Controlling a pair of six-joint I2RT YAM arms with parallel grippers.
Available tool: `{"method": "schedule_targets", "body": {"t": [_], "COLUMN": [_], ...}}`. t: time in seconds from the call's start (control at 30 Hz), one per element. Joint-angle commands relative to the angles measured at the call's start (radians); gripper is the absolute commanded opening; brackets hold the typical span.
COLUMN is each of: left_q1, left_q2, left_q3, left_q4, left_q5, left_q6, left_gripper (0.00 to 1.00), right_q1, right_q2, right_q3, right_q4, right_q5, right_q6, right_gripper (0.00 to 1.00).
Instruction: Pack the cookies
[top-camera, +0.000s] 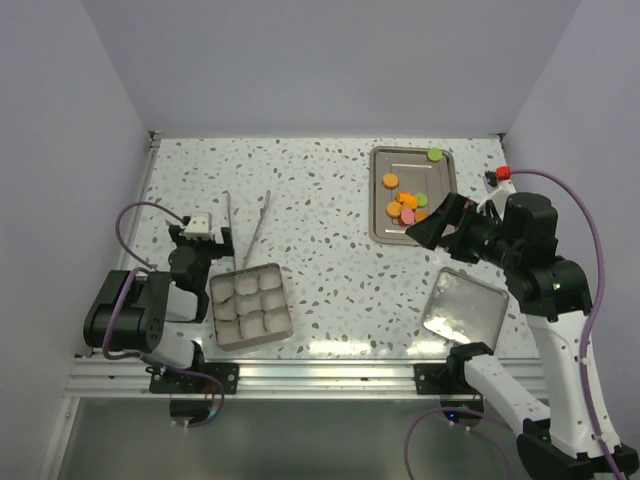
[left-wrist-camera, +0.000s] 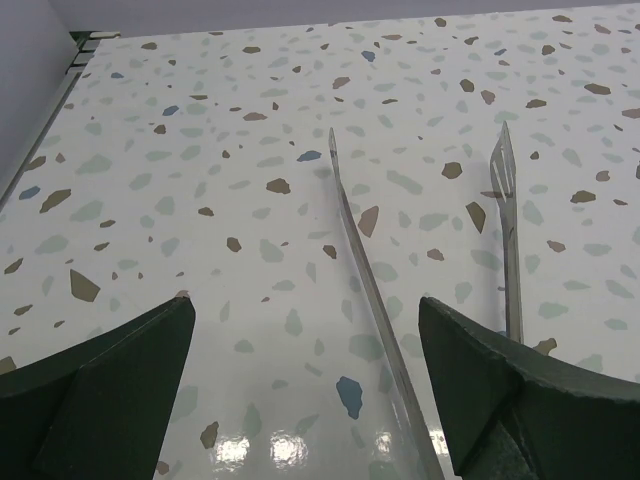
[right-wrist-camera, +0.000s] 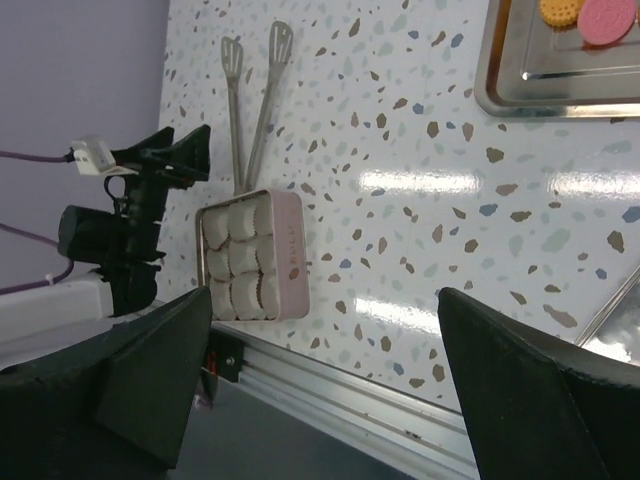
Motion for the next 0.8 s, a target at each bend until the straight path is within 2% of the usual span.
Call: {"method": "schedule_targets", "body": {"t": [0.0, 0.1, 0.27, 0.4, 0.47, 0.5, 0.6, 0.63, 0.7, 0.73, 0.77], "left_q1": [0.002, 0.002, 0.002, 0.003, 0.002, -0.003, -0.014, -0.012, -0.009, -0.009, -0.006], "left_q2": [0.001, 0.001, 0.001, 0.003, 0.0, -0.009, -0.21, -0.264, -0.269, -0.254, -0.241], "left_q3": [0.022, 0.023, 0.023, 0.023, 0.028, 0.02, 0.139, 0.277, 0.414, 0.534, 0.589], "left_q4": [0.064, 0.062, 0.064, 0.061, 0.054, 0.074, -0.311, -0.567, -0.775, -0.958, -1.038], "left_q5": [0.01, 0.012, 0.013, 0.013, -0.002, -0.055, -0.129, -0.196, -0.264, -0.288, -0.315], "left_q6": [0.027, 0.026, 0.027, 0.026, 0.026, 0.024, 0.009, 0.003, -0.045, -0.072, -0.142], "left_gripper": [1.0, 1.0, 1.0, 1.0, 1.0, 1.0, 1.0, 1.0, 1.0, 1.0, 1.0], "right_q1": [0.002, 0.002, 0.002, 0.002, 0.002, 0.002, 0.003, 0.002, 0.002, 0.002, 0.002], "right_q2": [0.051, 0.045, -0.017, -0.028, -0.034, -0.034, -0.034, -0.034, -0.041, -0.044, -0.054], "right_q3": [0.03, 0.039, 0.028, 0.013, 0.007, -0.002, -0.01, -0.012, -0.021, -0.03, -0.039], "right_q4": [-0.08, -0.127, -0.066, -0.083, -0.088, -0.086, -0.092, -0.097, -0.094, -0.089, -0.083], "right_q5": [-0.05, -0.06, -0.095, -0.091, -0.11, -0.117, -0.124, -0.123, -0.121, -0.124, -0.13], "right_q6": [0.013, 0.012, 0.031, 0.045, 0.045, 0.043, 0.043, 0.046, 0.048, 0.055, 0.06], "right_gripper": [0.99, 0.99, 0.99, 0.99, 0.99, 0.99, 0.99, 0.99, 0.99, 0.99, 0.99]}}
